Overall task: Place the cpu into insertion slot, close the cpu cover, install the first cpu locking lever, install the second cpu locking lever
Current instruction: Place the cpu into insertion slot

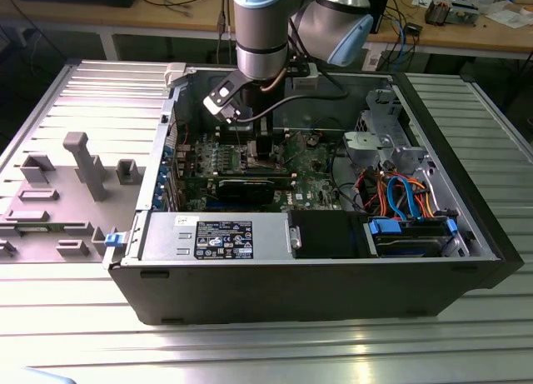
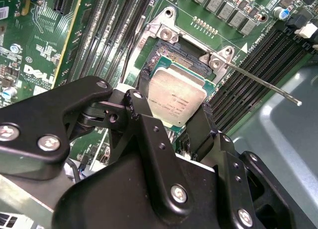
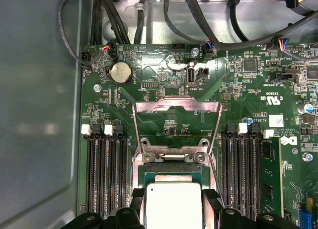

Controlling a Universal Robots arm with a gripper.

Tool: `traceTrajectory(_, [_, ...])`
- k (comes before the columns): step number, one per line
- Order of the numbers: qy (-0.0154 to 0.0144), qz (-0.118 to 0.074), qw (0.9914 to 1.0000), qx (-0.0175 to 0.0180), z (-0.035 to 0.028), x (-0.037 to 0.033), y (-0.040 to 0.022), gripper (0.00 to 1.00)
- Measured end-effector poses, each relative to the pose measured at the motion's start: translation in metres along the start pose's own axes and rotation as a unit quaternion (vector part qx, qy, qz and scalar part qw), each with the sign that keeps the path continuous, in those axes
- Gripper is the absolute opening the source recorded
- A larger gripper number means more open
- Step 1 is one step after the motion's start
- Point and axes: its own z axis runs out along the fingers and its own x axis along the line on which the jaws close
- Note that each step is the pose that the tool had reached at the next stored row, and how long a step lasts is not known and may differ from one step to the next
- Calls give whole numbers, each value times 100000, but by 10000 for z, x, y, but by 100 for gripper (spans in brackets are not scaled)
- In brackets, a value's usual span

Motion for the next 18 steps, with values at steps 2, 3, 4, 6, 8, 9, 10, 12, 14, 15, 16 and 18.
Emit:
traceTrajectory(2, [2, 1, 100000, -1, 4, 0, 0, 55])
traceTrajectory(3, [3, 3, 100000, 1, 5, 0, 0, 55])
traceTrajectory(4, [0, 8, 100000, 1, 7, 0, 0, 55])
traceTrajectory(6, [2, 21, 100000, -1, 10, 0, -1, 55])
traceTrajectory(8, [-1, 42, 100000, 1, 12, 0, -1, 55])
traceTrajectory(9, [-4, 46, 100000, 2, 12, 0, -1, 55])
traceTrajectory(10, [-4, 49, 100000, 1, 15, 0, -1, 55])
traceTrajectory(12, [-2, 48, 100000, 1, 18, 0, -1, 55])
traceTrajectory(14, [-4, 48, 100000, 1, 18, 0, -1, 55])
traceTrajectory(15, [-1, 47, 100000, 1, 18, 0, -1, 55])
traceTrajectory(16, [-4, 48, 100000, 1, 18, 0, -1, 55])
traceTrajectory(18, [-4, 50, 100000, 0, 18, 0, -1, 55])
